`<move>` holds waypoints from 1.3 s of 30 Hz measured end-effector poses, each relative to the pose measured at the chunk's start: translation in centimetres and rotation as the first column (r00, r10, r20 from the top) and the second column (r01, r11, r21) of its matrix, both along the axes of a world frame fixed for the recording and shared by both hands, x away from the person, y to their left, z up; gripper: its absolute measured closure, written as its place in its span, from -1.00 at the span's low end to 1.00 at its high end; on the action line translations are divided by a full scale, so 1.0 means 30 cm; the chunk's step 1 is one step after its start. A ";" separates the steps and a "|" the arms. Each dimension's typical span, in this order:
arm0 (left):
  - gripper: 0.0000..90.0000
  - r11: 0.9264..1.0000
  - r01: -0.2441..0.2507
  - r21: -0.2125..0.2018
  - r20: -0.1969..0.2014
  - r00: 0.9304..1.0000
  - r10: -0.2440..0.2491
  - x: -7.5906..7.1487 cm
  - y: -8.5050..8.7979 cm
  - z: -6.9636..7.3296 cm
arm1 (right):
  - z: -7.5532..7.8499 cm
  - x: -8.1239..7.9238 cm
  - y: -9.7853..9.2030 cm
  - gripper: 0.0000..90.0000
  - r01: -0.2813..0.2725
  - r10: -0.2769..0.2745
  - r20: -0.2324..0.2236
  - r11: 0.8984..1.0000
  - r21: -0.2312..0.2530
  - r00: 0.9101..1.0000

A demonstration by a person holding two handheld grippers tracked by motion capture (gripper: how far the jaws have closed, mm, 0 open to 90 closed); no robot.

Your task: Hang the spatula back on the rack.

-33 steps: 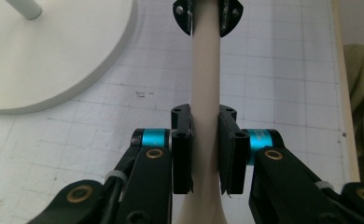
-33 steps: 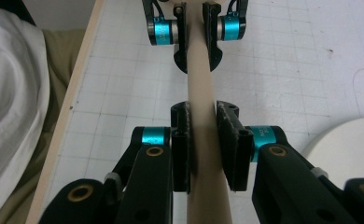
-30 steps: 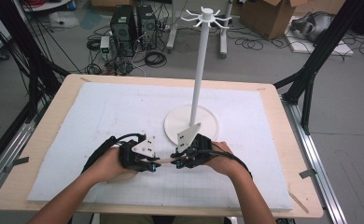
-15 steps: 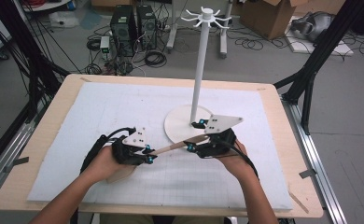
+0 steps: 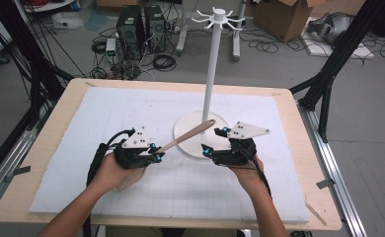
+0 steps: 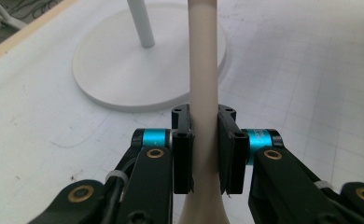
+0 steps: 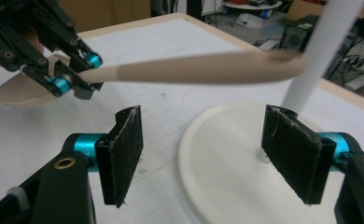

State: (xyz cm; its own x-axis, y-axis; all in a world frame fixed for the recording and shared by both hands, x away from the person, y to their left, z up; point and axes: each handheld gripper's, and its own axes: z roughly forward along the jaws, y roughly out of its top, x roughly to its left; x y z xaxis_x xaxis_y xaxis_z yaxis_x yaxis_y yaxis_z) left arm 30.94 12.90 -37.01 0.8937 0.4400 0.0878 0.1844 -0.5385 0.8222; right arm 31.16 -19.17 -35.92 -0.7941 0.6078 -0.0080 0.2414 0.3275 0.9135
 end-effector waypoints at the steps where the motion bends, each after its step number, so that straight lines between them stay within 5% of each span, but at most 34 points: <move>1: 0.73 1.000 -0.001 -0.012 0.004 1.000 0.001 -0.004 0.000 0.003 | -0.003 -0.001 0.012 -0.37 -0.005 0.005 -0.012 1.000 0.000 1.000; 11: 0.73 0.997 -0.017 -0.071 0.033 0.999 0.019 -0.027 -0.013 0.015 | 0.014 -0.009 0.086 -0.37 -0.024 0.026 -0.013 0.994 0.105 1.000; 24: 0.73 0.997 -0.009 -0.082 0.041 0.999 0.012 -0.034 -0.038 0.018 | 0.041 -0.015 0.121 -0.19 -0.047 0.046 0.014 0.991 0.129 0.999; 39: 0.73 0.993 -0.031 -0.113 0.073 0.997 0.040 -0.050 -0.051 0.034 | 0.137 -0.030 0.165 0.15 -0.055 0.044 0.067 0.983 0.177 0.997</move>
